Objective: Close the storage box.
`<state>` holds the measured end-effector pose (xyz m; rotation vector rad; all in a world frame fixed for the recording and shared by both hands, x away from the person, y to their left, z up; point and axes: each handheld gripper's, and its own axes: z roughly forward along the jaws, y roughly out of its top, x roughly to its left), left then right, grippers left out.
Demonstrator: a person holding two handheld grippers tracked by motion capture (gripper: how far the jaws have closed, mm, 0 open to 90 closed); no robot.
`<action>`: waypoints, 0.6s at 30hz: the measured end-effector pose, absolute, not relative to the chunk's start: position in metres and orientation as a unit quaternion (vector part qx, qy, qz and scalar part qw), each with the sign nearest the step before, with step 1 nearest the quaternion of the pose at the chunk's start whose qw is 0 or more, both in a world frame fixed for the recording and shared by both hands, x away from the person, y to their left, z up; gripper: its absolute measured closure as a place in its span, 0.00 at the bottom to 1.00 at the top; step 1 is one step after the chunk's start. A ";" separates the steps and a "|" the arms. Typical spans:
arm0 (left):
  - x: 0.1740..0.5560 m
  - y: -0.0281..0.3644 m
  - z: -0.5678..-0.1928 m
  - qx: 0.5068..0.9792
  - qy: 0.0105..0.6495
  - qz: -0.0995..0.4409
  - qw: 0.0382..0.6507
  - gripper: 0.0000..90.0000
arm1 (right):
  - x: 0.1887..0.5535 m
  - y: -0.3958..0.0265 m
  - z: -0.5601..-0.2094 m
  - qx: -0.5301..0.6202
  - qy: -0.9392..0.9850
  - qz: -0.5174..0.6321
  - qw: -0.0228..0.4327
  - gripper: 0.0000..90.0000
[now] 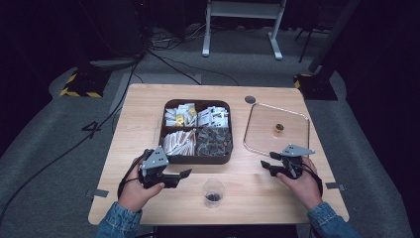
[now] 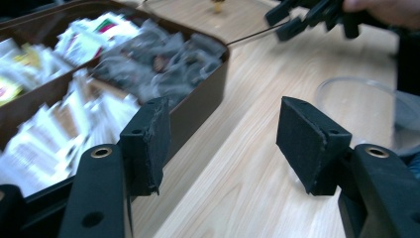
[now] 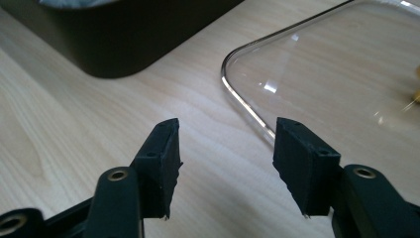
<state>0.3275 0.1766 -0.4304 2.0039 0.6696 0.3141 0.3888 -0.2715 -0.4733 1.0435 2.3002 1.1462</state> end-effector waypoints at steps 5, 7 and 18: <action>0.325 0.192 -0.441 0.823 0.304 0.136 0.461 0.41 | 0.401 -0.278 -0.459 0.384 0.802 0.416 0.192 0.50; 0.325 0.197 -0.449 0.824 0.315 0.132 0.452 0.41 | 0.407 -0.281 -0.454 0.388 0.800 0.412 0.200 0.50; 0.333 0.211 -0.486 0.841 0.364 0.138 0.376 0.38 | 0.443 -0.299 -0.448 0.428 0.785 0.392 0.216 0.50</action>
